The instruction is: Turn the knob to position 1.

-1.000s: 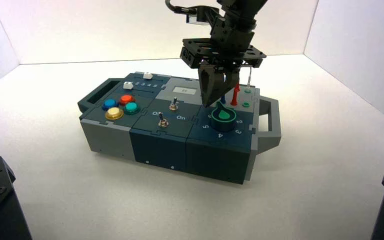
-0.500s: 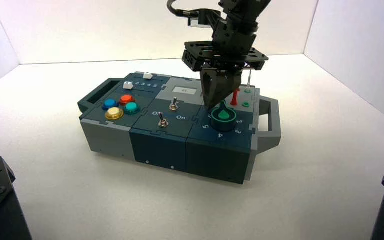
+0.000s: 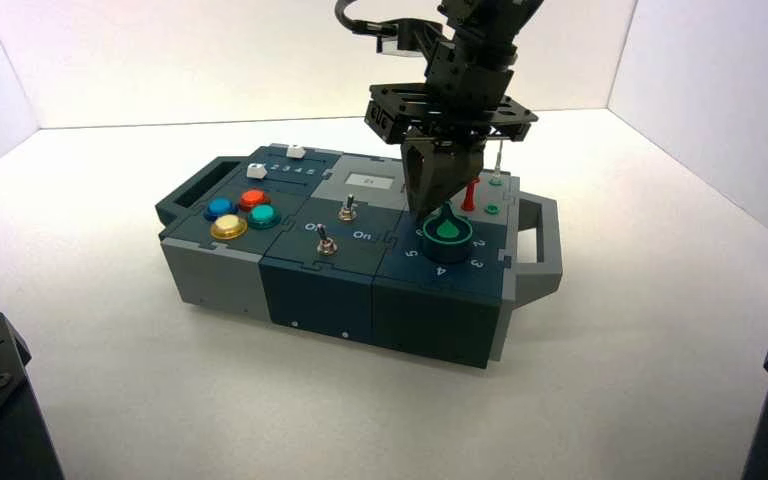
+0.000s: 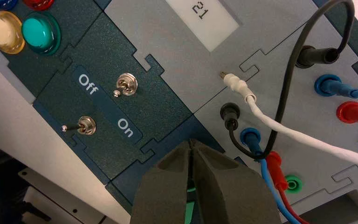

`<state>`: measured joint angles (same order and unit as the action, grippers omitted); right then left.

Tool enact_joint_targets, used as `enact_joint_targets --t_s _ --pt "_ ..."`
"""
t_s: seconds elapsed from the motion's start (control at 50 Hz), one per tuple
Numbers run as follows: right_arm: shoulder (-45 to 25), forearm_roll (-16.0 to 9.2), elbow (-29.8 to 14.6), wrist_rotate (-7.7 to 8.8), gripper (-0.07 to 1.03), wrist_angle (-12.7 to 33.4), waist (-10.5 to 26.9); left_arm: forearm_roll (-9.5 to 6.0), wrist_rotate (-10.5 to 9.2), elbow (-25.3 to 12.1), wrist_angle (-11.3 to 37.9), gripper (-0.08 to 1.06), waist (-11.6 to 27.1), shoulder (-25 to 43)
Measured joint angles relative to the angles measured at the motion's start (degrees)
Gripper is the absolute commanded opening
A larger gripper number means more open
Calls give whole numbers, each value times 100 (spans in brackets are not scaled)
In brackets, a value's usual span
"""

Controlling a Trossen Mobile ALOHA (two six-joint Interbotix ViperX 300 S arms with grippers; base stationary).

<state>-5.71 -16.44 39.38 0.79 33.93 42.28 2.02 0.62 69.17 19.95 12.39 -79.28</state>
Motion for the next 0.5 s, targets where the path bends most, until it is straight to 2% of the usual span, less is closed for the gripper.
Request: enact_joint_targets --t_s 0.5 --pt "0 0 -9 0 -2 0 -97 0 0 0 -9 -3 0 0"
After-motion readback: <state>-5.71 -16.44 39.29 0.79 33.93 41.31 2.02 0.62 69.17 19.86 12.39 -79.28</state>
